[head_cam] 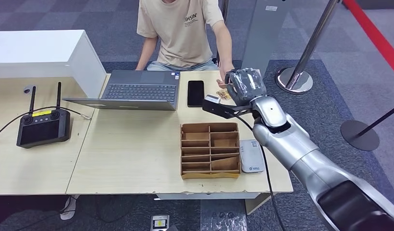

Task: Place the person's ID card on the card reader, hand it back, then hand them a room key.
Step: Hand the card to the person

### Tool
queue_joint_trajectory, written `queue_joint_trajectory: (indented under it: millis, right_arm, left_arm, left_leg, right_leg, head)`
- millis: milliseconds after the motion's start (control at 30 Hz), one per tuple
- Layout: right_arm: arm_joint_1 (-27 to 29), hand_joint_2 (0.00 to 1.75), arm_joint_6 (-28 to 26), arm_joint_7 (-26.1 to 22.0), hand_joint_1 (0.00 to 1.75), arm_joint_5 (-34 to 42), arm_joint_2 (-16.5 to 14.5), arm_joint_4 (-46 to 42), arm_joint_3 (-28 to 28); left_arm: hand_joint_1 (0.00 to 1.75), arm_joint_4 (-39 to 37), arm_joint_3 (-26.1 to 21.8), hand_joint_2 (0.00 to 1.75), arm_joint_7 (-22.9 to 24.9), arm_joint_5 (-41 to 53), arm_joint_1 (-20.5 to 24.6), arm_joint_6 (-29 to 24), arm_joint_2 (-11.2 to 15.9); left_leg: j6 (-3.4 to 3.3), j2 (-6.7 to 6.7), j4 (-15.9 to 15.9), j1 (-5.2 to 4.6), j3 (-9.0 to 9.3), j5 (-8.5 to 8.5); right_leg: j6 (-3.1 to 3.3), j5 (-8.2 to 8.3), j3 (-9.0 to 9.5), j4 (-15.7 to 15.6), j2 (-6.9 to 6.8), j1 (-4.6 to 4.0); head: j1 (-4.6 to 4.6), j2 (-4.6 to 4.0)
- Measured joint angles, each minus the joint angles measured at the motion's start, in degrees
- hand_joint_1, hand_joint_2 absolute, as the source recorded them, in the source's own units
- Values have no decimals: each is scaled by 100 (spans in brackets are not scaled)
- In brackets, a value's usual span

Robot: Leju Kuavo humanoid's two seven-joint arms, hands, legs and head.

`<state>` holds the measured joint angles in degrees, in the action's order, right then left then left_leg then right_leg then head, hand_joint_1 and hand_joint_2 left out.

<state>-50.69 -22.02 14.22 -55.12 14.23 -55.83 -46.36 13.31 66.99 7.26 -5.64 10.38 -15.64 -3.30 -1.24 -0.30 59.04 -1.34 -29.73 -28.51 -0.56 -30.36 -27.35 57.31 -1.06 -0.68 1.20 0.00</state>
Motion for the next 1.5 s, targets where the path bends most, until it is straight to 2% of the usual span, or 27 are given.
queue_joint_trajectory:
  millis: [300, 333, 400, 467, 533, 800, 1033, 1200, 1300, 1400, 1500]
  right_arm:
    - [9, 175, -9, 201, 167, -180, 8, 183, -81]
    - [9, 175, -55, 226, 160, -172, 7, 206, -82]
    - [9, 175, -161, 280, 78, -135, 7, 251, -80]
    - [17, 87, -271, 307, 2, -85, 8, 291, -68]
    - [39, 0, -421, 316, 0, -38, 10, 316, -37]
    - [369, 0, -1552, 195, 0, 461, 145, 44, 375]
    - [1107, 0, -1789, 97, 0, 795, 497, -935, 1270]
    - [2045, 0, -1813, -406, 0, 993, 602, -1995, 2415]
    - [2695, 0, -1821, -877, 0, 951, 560, -2648, 3198]
    - [3358, 0, -1828, -1428, 0, 862, 357, -3291, 4123]
    - [3902, 0, -1833, -1968, 0, 1127, 65, -3773, 5097]
  left_arm:
    - [0, -2, 0, 0, -18, -4, 32, 23, 16]
    - [0, -2, 0, 0, -18, -4, 41, 31, 20]
    - [0, -2, 0, 0, -18, -4, 56, 38, 26]
    - [0, -2, 0, 0, -15, -4, 66, 38, 30]
    - [0, -2, 0, 0, -11, -3, 71, 37, 34]
    - [0, -2, -16, 0, -21, -50, 54, -69, 56]
    - [0, -2, -70, 0, -53, -121, -66, -157, 76]
    - [0, -2, -125, 0, -120, -168, -195, -214, 102]
    - [0, -2, -174, 0, -142, -199, -269, -245, 114]
    - [0, -2, -210, 0, -172, -249, -350, -279, 119]
    - [0, -2, -245, 0, -225, -326, -424, -343, 120]
  left_leg:
    - [0, 0, 0, -1, 0, 0]
    - [0, 0, 0, -1, 0, 0]
    - [0, 0, 0, -1, 1, 0]
    - [0, 0, 0, -1, 1, 0]
    - [0, 0, 0, 0, 2, 0]
    - [0, 0, 1, 0, 3, 0]
    - [-1, -2, 4, -1, 5, -2]
    - [-2, -4, 5, -1, 6, -6]
    - [-2, -7, 4, 0, 8, -7]
    - [-2, -8, 2, -1, 8, -8]
    - [-2, -6, 1, -1, 9, -9]
  right_leg:
    - [0, 0, 0, 0, 0, 1]
    - [0, 0, 0, 0, 0, 1]
    - [0, 0, 0, 0, 0, 1]
    - [0, 0, 0, 0, 0, 0]
    - [0, 0, 0, 0, 0, 0]
    - [0, 0, 1, -1, 0, 1]
    - [0, 0, 4, -3, 0, 2]
    - [-1, -1, 6, -5, -1, 3]
    - [-1, -1, 7, -7, -1, 3]
    - [-1, -5, 6, -7, -2, 3]
    - [-1, -8, 4, -8, -1, 2]
  head:
    - [-1, 0]
    - [-1, 0]
    - [-1, 0]
    - [-1, 0]
    - [0, 0]
    - [0, 0]
    - [0, 0]
    - [0, 0]
    - [1, 0]
    - [-1, -1]
    - [-1, -1]
